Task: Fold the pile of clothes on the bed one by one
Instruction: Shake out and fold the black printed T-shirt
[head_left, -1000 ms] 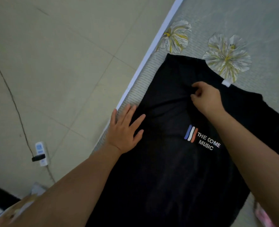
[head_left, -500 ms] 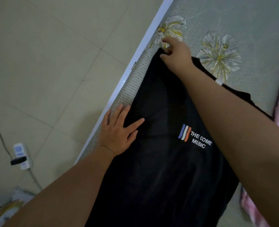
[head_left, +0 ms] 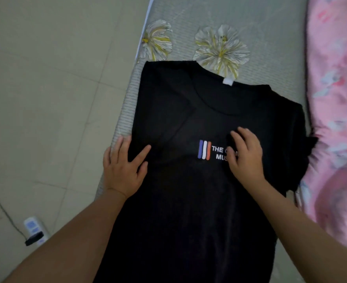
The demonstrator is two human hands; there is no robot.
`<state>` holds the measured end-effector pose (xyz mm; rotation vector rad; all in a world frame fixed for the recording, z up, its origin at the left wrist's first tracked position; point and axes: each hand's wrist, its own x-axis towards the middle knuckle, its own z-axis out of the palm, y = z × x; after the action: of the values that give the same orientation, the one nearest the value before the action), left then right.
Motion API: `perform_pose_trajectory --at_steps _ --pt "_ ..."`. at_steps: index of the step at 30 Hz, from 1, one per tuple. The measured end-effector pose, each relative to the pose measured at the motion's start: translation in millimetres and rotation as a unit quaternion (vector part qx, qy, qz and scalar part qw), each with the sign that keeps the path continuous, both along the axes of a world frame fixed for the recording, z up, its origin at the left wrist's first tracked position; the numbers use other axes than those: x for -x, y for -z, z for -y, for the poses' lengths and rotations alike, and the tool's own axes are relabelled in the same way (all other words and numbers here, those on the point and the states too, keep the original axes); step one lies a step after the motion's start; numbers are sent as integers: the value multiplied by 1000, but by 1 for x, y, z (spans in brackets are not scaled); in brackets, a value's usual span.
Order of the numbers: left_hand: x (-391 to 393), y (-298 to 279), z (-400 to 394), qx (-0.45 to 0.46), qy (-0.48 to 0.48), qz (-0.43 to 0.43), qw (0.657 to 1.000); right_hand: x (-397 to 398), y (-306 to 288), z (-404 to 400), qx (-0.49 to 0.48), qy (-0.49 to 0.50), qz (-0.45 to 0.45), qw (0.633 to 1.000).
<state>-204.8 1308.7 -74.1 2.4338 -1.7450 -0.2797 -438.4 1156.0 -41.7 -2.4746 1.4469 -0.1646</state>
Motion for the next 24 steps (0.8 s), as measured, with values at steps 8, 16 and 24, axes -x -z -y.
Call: perform_pose_trajectory --at_steps 8,16,24 --pt "35 -26 7 -34 -16 -5 999 123 -23 -40 -35 375 31 926" --pt "121 -14 68 -52 128 -55 989 142 -5 0 -139 529 54 835" --pt "132 9 64 -76 120 -34 989 127 -2 19 -335 603 255 677"
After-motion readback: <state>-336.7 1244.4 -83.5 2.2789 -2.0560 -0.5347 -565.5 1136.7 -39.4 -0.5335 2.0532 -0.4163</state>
